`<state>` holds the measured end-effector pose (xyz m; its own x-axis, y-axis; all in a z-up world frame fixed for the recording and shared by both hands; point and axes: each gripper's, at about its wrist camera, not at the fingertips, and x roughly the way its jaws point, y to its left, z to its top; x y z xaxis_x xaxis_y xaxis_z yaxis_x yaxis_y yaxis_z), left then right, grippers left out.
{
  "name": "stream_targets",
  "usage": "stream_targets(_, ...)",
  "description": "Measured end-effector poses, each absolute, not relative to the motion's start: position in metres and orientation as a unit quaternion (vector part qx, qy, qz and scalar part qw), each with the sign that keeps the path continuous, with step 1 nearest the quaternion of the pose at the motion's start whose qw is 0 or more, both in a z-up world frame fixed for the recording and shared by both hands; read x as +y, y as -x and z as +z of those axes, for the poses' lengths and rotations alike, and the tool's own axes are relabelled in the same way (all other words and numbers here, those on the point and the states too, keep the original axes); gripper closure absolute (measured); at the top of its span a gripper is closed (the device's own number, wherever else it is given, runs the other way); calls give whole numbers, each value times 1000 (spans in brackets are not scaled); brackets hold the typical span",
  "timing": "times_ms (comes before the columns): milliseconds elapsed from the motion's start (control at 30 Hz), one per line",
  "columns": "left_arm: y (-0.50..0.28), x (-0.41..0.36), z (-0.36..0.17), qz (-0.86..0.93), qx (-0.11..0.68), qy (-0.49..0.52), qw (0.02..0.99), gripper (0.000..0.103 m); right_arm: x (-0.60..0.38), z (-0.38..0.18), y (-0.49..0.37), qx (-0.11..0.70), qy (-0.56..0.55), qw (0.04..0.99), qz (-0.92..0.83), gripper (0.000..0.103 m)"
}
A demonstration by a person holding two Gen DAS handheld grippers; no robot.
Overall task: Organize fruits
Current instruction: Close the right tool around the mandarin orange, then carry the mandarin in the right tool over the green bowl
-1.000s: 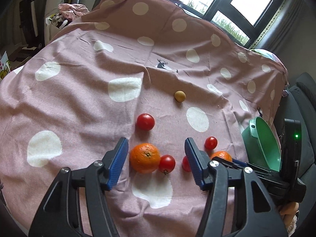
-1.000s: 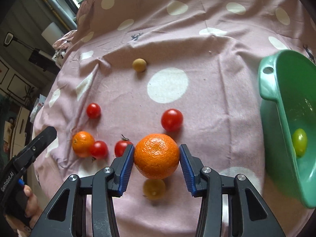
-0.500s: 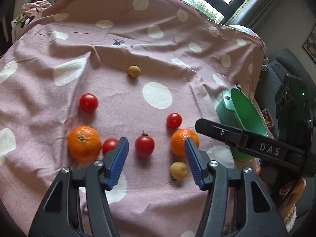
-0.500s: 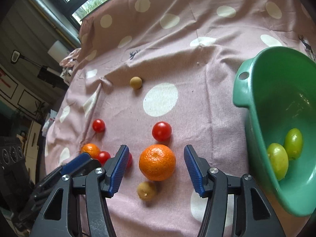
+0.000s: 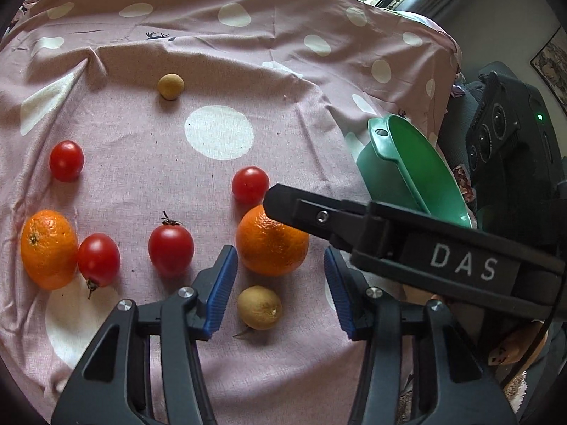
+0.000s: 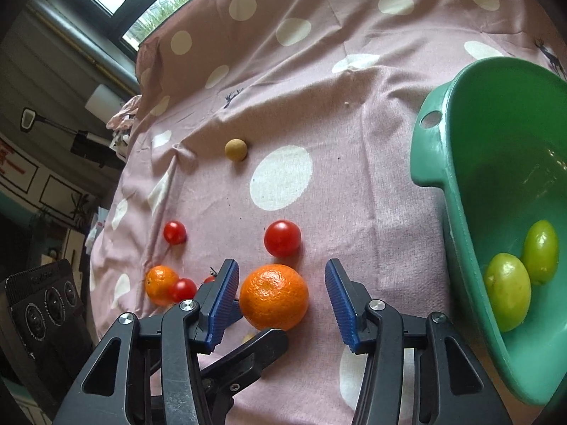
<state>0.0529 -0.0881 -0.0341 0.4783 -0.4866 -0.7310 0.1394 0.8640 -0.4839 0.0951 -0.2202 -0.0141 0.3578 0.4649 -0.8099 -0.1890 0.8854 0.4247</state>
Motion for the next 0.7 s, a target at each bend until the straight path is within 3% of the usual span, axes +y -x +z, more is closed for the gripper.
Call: stream_targets(700, -50, -90, -28, -181, 465, 176, 848, 59, -217, -21, -93, 542, -158, 794, 227, 58)
